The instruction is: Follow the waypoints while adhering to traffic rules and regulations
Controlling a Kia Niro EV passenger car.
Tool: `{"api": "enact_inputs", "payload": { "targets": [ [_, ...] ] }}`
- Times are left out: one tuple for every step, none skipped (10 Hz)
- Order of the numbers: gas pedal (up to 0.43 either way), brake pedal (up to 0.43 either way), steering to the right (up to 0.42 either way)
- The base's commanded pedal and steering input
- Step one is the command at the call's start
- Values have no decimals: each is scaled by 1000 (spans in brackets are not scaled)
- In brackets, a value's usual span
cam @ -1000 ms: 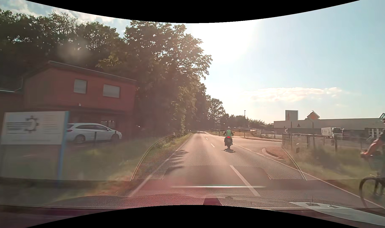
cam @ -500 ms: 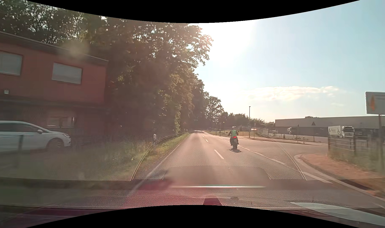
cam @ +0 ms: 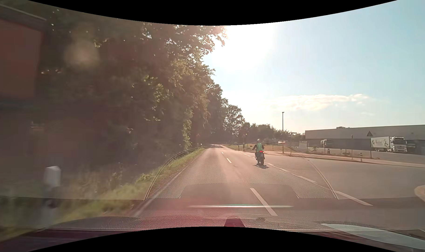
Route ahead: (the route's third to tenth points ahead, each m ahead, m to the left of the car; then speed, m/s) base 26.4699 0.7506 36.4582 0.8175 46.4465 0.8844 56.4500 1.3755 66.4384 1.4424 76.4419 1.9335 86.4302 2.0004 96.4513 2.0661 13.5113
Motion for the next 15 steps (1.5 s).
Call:
{"api": "enact_inputs", "payload": {
  "targets": [
    [0,0,5],
    [0,0,5],
    [0,0,5],
    [0,0,6],
    [0,0,9],
    [0,91,11],
    [0,152,11],
    [0,183,11],
    [0,201,11],
    [0,201,10],
    [0,177,10],
    [0,134,10],
    [0,85,9],
    [0,79,8],
    [0,104,6]
  ]
}}
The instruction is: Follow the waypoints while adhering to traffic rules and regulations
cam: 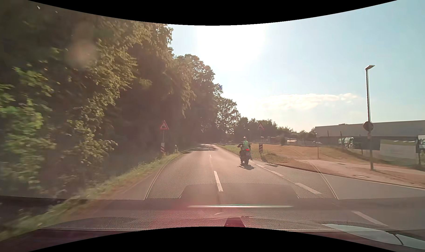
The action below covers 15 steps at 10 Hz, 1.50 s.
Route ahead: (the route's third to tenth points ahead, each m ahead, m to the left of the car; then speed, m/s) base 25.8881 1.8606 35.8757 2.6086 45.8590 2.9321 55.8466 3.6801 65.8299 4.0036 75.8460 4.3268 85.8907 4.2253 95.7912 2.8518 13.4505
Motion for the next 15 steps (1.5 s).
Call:
{"api": "enact_inputs", "payload": {
  "targets": [
    [0,116,4],
    [0,122,1],
    [0,122,-2],
    [0,110,-4],
    [0,30,-4],
    [0,0,-3],
    [0,0,-3],
    [0,0,-4],
    [20,0,-4],
    [87,0,-4],
    [118,0,-4],
    [118,0,-4],
    [118,0,-4],
    [118,0,-7],
    [118,0,-13]
  ]
}}
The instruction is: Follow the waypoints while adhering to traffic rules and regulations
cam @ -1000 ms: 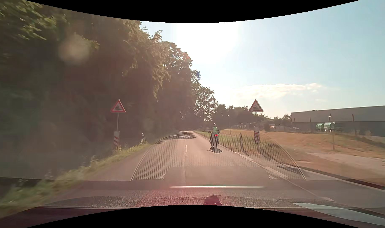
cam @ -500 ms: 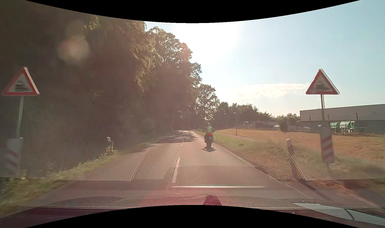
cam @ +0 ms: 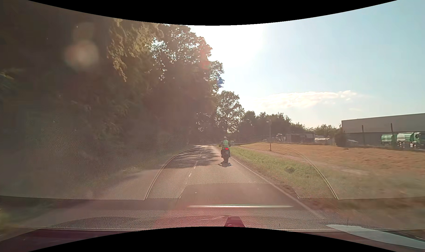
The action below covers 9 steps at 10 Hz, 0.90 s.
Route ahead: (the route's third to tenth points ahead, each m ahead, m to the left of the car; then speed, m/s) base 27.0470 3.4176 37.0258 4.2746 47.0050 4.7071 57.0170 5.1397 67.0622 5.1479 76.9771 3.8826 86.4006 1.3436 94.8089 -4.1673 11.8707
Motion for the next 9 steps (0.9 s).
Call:
{"api": "enact_inputs", "payload": {
  "targets": [
    [118,0,-15],
    [118,0,-14],
    [118,0,-11],
    [118,0,-10],
    [118,0,-12],
    [118,0,-12],
    [130,0,-12],
    [130,0,-11],
    [130,0,-11]
  ]
}}
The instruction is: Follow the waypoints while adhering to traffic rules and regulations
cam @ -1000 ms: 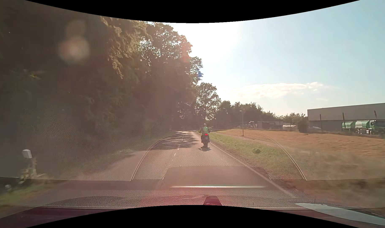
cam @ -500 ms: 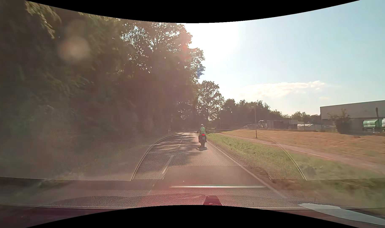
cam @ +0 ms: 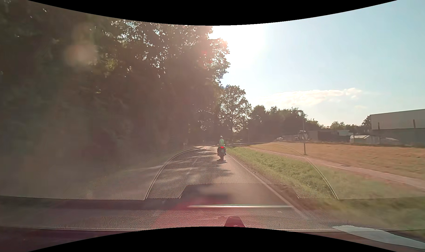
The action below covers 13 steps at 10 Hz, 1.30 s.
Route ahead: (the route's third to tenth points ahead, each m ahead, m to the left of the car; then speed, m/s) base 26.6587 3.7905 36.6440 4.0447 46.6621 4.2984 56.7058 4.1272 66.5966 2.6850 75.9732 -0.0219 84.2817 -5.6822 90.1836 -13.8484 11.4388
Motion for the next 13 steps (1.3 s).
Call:
{"api": "enact_inputs", "payload": {
  "targets": [
    [130,0,-13],
    [130,0,-13],
    [130,0,-12],
    [130,0,-12],
    [138,0,-11],
    [138,0,-11],
    [138,0,-10],
    [138,0,-9],
    [138,0,-9],
    [138,0,-9],
    [138,0,-10],
    [138,0,-10],
    [138,0,-12]
  ]
}}
